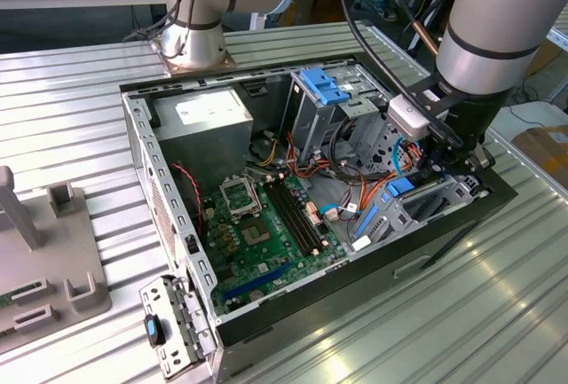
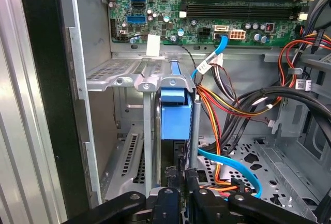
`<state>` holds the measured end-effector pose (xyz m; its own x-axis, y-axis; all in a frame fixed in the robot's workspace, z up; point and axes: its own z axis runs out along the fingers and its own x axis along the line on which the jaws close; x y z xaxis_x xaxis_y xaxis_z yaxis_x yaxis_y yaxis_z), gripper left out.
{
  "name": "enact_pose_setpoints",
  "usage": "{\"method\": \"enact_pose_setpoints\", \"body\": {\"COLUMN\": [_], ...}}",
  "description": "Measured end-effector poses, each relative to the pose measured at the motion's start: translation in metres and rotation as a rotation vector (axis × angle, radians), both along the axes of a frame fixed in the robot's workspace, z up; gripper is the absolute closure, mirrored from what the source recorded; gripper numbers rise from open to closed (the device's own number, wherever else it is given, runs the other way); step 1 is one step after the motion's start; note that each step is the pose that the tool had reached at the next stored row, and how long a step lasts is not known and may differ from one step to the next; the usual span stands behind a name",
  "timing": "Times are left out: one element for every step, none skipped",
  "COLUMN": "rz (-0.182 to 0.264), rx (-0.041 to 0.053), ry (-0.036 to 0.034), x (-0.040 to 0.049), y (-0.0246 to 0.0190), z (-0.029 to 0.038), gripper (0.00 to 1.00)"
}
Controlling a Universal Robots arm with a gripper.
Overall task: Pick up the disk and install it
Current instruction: 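Insert the first disk wire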
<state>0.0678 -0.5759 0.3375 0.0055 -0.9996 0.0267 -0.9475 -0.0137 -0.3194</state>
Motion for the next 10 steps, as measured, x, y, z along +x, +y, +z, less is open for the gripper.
{"method": "enact_pose_setpoints", "body": {"rz": [0.000,0.000,0.000,0.000,0.000,0.000,0.000,0.000,0.000,0.000], "rx": [0.0000,-0.0002,-0.0001,-0.0001,-0.0003,-0.0002,0.0001,-0.0001,-0.0002,-0.0002], "ry": [0.0000,0.0001,0.0000,0.0000,0.0001,0.0001,0.0000,0.0001,0.0000,0.0000], "x": [0.0000,-0.0001,0.0000,0.0000,0.0000,0.0000,0.0000,0.0000,0.0000,-0.0001], "y": [0.0003,0.0003,0.0004,0.0004,0.0004,0.0004,0.0004,0.0004,0.0004,0.0004], "z": [0.0000,-0.0001,-0.0010,-0.0015,-0.0025,-0.0032,-0.0039,-0.0043,-0.0043,-0.0044], "gripper": [0.84,0.84,0.84,0.84,0.84,0.84,0.84,0.84,0.84,0.84]}}
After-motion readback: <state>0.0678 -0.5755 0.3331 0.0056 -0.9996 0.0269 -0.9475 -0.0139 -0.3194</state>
